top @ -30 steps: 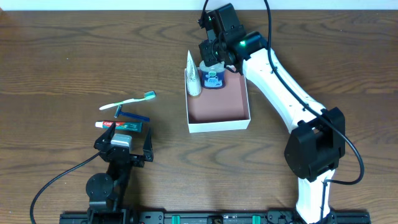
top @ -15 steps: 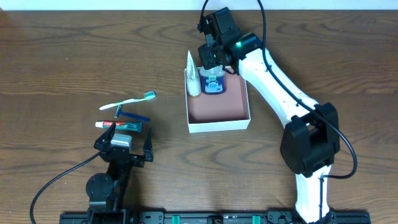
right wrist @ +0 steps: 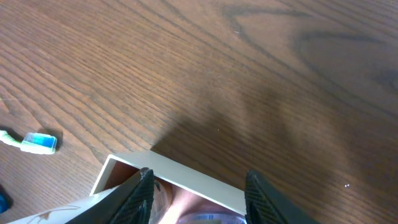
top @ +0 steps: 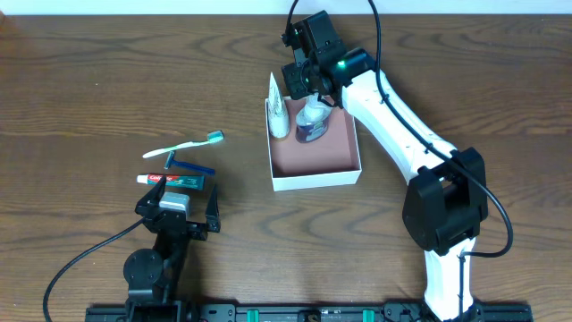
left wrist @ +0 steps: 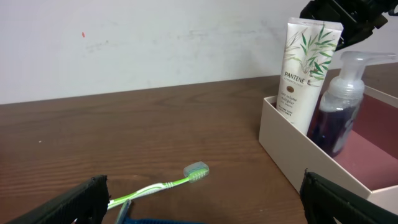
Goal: Pack container
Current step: 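Lower the soap bottle into the box and adjust it next to the tube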
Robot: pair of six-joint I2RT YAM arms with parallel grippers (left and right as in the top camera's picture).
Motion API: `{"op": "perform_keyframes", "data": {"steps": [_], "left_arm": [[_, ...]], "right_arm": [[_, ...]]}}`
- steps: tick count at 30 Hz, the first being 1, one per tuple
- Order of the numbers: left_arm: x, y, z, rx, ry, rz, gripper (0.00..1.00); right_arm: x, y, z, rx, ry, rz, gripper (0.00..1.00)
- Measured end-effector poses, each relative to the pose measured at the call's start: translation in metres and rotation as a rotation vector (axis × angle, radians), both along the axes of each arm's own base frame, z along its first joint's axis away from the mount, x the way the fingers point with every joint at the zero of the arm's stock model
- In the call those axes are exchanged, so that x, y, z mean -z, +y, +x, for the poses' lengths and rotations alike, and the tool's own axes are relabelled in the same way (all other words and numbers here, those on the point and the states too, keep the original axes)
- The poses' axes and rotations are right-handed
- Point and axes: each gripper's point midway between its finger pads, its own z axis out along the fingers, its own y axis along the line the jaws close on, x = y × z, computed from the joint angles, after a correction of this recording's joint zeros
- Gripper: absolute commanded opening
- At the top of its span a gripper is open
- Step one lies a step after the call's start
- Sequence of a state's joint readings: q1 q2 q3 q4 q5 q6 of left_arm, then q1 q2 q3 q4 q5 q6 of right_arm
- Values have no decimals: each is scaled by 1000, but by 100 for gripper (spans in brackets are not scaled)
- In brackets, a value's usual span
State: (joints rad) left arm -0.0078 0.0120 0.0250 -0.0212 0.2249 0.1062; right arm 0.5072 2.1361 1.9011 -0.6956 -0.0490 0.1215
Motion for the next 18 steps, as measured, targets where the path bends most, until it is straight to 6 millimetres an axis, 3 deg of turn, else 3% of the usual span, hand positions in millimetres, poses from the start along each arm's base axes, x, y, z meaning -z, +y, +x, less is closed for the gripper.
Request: {"op": "perform_keyframes", "data": {"steps": [14,18], "left_arm": [[0,0,0,0,0,0,98],[0,0,0,0,0,0,98]], "right_arm": [[3,-3,-6,0,25,-14,47],[-5,-10,-18,2,56,-28,32]]}}
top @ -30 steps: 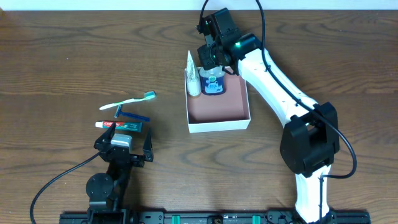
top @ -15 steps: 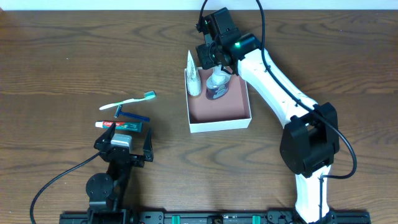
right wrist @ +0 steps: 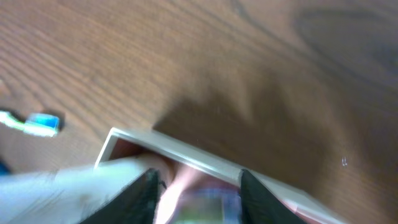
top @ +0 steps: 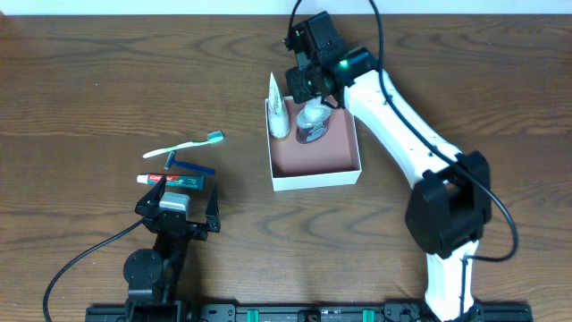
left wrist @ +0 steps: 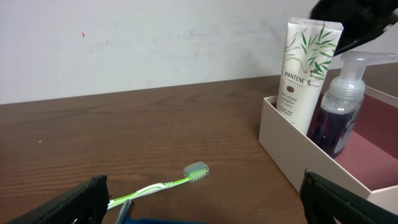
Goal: Pack container
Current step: 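Lower the soap bottle into the box and adjust it next to the tube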
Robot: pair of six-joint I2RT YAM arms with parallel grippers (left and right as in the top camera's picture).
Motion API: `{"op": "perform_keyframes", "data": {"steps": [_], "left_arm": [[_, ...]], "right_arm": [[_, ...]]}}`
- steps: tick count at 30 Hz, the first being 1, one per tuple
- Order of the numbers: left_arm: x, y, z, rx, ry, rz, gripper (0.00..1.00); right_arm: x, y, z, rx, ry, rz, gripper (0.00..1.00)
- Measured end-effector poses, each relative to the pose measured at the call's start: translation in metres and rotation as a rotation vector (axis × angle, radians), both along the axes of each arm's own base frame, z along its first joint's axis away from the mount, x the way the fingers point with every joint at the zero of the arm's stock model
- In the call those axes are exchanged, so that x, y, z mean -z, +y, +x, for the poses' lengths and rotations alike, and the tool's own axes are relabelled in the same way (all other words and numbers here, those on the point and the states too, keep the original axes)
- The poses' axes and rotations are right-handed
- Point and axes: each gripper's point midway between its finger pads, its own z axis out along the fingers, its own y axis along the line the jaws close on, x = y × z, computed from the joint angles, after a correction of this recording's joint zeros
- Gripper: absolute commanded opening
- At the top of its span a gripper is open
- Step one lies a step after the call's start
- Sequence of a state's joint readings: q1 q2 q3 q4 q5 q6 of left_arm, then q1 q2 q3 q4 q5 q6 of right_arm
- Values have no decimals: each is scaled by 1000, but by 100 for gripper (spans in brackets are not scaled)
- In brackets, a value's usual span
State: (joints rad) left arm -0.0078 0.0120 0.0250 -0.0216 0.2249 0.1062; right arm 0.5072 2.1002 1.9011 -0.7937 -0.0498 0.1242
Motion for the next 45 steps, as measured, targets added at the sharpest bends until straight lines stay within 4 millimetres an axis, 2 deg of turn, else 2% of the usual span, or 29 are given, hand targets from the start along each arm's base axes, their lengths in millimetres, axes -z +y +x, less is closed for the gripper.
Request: {"op": "perform_keyframes", "data": {"steps": [8,11,15,23,33,45], "left_arm": [[0,0,0,0,0,0,98],[0,0,0,0,0,0,98],[0,0,0,0,0,0,98],[0,0,0,0,0,0,98],[0,0,0,0,0,0,98],[0,0,0,0,0,0,98]], "right_arm": [[-75,-19,-34,9,-46,31,27],[-87,-27,-48,9,-33,24,20],[-72,-34,-65,9,55,-24,15],[-32,-23,-83,-30,123,-72,11],[9,-20,-103,-68,162,-152,11],[38,-21,-96,-58,115,-173,12]]}}
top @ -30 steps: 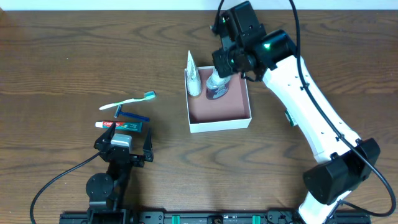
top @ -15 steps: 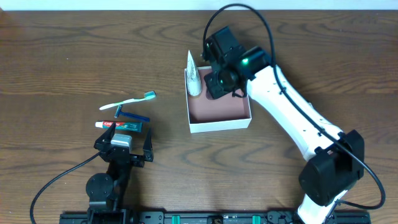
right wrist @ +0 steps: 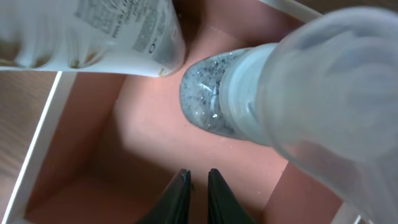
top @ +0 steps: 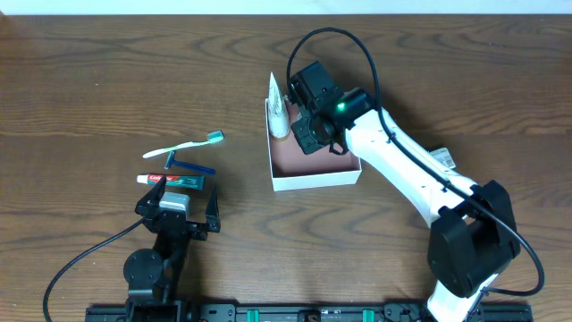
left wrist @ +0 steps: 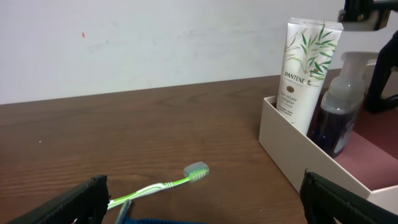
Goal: Pack container
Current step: 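Lower the soap bottle into the box and adjust it next to the tube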
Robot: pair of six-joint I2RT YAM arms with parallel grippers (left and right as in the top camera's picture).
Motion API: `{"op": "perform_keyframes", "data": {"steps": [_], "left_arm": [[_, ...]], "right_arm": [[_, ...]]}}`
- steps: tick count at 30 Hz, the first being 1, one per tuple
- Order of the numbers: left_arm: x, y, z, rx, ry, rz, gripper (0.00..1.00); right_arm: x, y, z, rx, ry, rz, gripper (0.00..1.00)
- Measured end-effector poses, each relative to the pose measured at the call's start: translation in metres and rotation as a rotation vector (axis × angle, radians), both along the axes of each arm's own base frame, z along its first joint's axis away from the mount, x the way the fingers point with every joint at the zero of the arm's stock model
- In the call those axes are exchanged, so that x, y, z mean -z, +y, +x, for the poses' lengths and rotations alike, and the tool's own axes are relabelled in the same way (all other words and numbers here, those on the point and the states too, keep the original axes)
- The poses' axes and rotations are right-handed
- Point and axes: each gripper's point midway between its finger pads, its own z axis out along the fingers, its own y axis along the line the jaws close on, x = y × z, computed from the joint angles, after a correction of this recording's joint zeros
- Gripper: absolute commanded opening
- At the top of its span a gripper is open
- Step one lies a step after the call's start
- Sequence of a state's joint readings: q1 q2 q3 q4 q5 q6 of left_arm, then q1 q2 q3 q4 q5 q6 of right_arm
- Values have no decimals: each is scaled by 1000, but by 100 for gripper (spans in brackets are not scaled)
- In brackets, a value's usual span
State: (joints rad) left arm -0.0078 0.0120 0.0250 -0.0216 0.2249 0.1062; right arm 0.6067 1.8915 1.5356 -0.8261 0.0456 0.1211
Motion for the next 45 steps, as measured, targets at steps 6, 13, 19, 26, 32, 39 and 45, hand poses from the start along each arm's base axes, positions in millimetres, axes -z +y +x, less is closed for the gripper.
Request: {"op": "perform_keyframes", "data": {"steps": [6,13,19,26,32,39,45], "left_arm": [[0,0,0,0,0,0,98],[0,0,0,0,0,0,98],[0,0,0,0,0,0,98],[0,0,0,0,0,0,98],[0,0,0,0,0,0,98],[0,0,0,0,0,0,98],[0,0,0,0,0,0,98]], "right_arm": [[3,-3,11,23,-54,-12,12],[6,-7,17,64,-86,-26,13],[2,-6,24,82,-122,-16,13],[-2,-4,32,106,-154,3,13],[-5,-4,36,131,-174,11,13],[-9,-3,43,160,-205,26,13],[-9,-4,44,186,-206,33,12]]}}
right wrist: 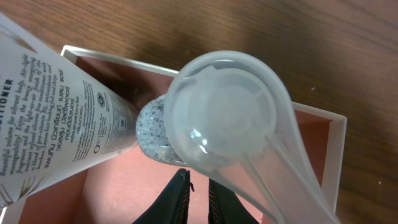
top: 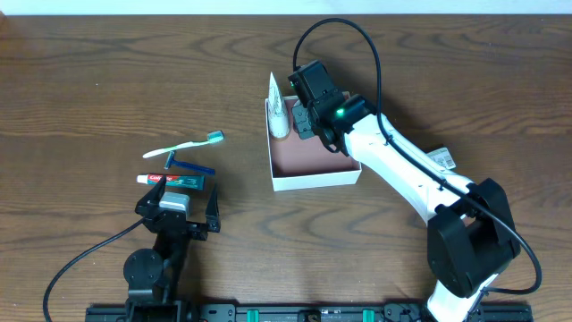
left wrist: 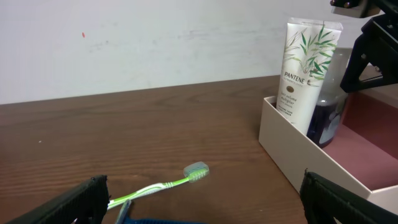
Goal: Pack container
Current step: 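Lower the soap bottle into the box and adjust it next to the tube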
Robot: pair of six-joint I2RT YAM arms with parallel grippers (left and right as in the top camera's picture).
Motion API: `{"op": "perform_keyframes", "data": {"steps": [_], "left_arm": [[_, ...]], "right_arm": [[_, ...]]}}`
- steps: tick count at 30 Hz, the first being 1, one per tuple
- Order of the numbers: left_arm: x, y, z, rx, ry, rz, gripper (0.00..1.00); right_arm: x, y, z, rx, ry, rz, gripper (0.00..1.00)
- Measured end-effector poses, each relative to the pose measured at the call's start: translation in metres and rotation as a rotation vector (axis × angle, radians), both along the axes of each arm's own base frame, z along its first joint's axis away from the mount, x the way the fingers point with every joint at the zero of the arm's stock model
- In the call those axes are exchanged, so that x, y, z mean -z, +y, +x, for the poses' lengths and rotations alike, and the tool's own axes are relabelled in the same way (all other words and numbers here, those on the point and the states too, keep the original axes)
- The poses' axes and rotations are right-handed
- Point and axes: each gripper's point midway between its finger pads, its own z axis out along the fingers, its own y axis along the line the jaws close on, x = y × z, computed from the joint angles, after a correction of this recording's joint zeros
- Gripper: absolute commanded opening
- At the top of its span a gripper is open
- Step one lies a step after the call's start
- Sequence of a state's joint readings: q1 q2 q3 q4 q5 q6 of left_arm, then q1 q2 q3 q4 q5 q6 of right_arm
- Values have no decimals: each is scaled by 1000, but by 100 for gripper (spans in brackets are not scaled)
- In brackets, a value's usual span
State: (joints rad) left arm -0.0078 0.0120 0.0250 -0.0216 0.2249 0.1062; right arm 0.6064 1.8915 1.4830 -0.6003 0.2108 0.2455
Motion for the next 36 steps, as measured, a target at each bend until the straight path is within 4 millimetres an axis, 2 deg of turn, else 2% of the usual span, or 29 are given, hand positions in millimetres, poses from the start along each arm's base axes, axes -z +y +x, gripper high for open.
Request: {"op": "perform_keyframes", "data": {"steps": [21,25,31,36], "left_arm": [[0,0,0,0,0,0,98],[0,0,0,0,0,0,98],[0,0,0,0,0,0,98],[0,0,0,0,0,0,98]], "right_arm": [[-6,9,5,99,-20,98,10],[-7,13,5,121,-22,124,13],[-6,14,2,128,-6,134,25],[-2,16,-4,120,27,141,27]]}}
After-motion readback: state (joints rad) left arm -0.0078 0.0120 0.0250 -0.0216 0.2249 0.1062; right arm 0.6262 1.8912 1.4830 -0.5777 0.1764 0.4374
